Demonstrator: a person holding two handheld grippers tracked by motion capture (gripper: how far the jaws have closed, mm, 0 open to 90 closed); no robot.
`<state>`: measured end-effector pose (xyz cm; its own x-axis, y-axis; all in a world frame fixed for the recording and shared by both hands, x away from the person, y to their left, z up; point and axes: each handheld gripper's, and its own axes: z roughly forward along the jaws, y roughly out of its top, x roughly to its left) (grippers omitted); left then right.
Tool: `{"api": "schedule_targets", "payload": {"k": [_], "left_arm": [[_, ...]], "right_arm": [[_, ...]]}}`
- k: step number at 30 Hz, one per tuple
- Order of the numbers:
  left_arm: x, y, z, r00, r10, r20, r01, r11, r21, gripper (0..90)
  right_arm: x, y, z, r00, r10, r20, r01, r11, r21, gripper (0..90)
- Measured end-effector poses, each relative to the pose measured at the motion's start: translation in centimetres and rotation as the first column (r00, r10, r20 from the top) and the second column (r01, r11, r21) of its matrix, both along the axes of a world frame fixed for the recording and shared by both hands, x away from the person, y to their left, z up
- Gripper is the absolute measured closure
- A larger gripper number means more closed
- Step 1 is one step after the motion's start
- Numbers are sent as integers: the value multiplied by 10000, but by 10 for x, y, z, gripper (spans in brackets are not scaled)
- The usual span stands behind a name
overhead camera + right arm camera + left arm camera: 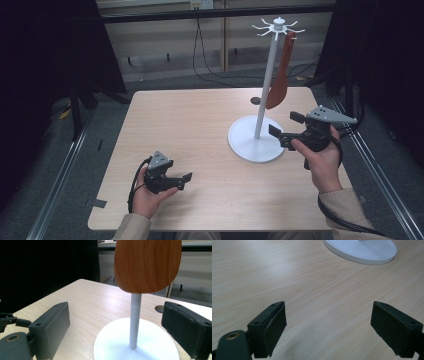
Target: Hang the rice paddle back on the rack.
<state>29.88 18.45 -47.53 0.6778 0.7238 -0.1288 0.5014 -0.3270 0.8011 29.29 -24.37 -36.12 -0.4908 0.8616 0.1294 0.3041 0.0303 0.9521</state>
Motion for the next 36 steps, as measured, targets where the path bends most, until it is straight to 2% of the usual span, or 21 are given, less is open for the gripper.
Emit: {"api": "schedule_targets", "payload": {"k": [16, 36], "left_arm": [[0, -1, 0, 10000, -3, -13, 3, 10000, 5, 132], [-1, -2, 0, 10000, 31, -1, -31, 10000, -28, 132]], "right_arm": [[-13, -2, -20, 10000, 62, -72, -63, 10000, -46, 81], [-26, 0, -49, 9988, 228, -436, -240, 9994, -268, 80]]}}
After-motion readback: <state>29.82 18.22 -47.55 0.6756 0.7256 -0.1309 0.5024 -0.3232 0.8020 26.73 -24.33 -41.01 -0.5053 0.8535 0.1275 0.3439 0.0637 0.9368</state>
